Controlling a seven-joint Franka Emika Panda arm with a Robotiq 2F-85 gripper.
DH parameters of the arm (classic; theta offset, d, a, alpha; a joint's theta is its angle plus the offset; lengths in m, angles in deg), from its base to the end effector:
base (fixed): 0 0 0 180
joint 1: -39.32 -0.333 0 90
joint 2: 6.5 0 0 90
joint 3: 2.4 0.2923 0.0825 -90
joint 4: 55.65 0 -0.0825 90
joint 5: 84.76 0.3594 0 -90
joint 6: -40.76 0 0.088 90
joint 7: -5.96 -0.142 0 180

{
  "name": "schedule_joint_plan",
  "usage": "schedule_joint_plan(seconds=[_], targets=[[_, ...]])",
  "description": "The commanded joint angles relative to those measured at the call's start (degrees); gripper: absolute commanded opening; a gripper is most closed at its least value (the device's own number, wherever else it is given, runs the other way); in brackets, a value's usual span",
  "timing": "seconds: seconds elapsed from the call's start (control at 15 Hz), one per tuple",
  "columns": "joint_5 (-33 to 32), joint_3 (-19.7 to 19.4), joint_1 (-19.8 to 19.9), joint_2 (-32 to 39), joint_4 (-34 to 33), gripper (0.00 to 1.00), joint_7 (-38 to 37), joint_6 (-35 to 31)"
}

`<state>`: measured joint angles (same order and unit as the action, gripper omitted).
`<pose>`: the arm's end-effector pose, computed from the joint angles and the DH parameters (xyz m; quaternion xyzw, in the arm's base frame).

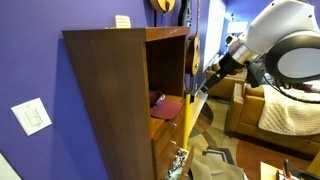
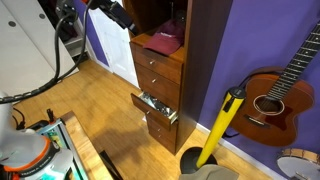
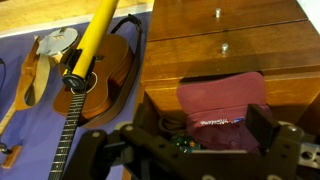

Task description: Pick up the maroon cap and put it on the shelf

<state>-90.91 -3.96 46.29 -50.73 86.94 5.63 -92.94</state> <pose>0.3718 -0.0618 0.5645 0.9508 -0.0493 0.2999 0.0596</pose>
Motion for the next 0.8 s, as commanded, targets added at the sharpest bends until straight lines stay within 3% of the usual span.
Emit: schedule_joint_plan(seconds=[0.0, 0.73], targets=[[-0.7, -1.6, -0.2, -3.8, -0.6, 1.00, 2.5, 5.4], [-0.2, -3.2, -0.3, -8.1, -2.2, 1.00, 3.2, 7.9]])
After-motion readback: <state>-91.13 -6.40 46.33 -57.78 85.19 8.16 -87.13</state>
